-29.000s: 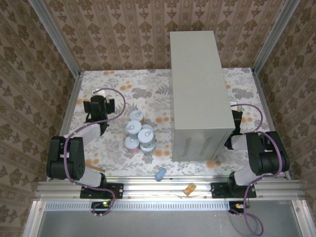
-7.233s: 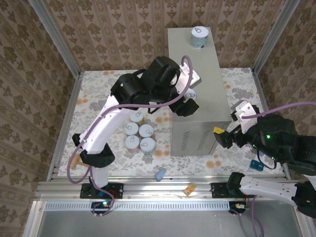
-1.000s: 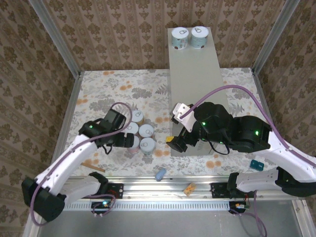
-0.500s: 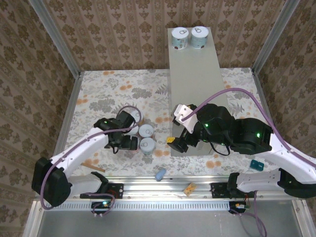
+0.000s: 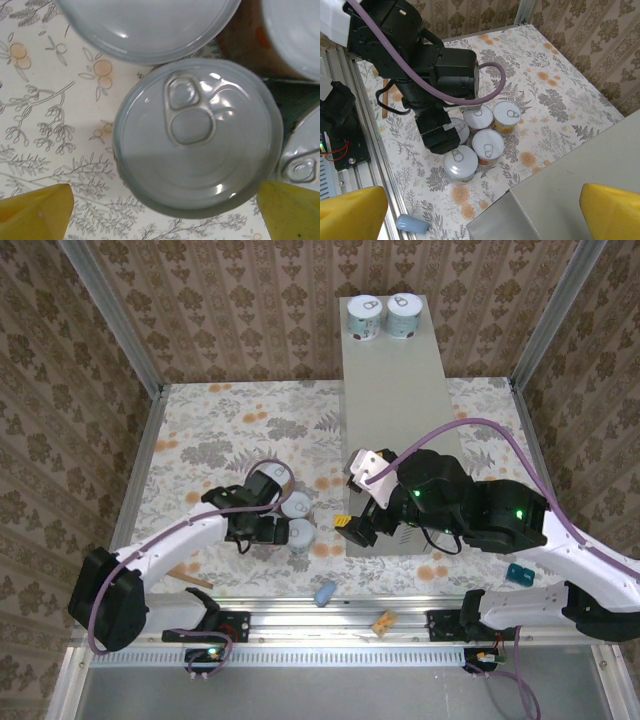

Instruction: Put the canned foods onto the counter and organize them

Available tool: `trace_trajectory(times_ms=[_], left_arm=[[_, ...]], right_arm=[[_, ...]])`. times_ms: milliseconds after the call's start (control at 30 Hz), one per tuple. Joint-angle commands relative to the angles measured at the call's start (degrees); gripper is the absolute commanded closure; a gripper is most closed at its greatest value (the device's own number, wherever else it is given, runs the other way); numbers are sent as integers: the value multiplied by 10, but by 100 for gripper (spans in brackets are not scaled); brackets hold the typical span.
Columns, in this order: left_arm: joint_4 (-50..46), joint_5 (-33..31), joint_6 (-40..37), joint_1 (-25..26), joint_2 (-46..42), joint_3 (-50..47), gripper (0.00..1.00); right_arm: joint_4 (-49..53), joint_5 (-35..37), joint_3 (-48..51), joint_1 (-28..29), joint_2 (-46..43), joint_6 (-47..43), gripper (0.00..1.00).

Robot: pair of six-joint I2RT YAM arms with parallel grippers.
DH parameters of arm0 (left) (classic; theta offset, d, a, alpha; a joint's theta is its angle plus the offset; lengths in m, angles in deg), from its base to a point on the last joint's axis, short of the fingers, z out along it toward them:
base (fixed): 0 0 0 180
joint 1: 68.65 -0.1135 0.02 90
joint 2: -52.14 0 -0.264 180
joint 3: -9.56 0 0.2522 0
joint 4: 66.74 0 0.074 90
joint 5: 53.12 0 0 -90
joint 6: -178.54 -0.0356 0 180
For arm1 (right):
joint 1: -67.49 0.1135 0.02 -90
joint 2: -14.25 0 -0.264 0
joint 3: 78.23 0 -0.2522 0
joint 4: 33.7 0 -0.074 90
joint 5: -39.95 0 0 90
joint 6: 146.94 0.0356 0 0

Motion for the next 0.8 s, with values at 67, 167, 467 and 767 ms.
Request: trace_trajectory(times_ms=[67,167,467,767], left_arm=[[44,-10,2,1,23,-25,7],[55,0,-1,0,37,-25,9],[80,2,9,1,39,-31,7],[111,-7,2,1,41,-35,15]], right_arm=[[-17,18,12,4,-7,4,0],[-15,20,11,4,-6,6,0],[-21,23,20,4,-8,11,0],[-24,24,18,4,-4,6,0]])
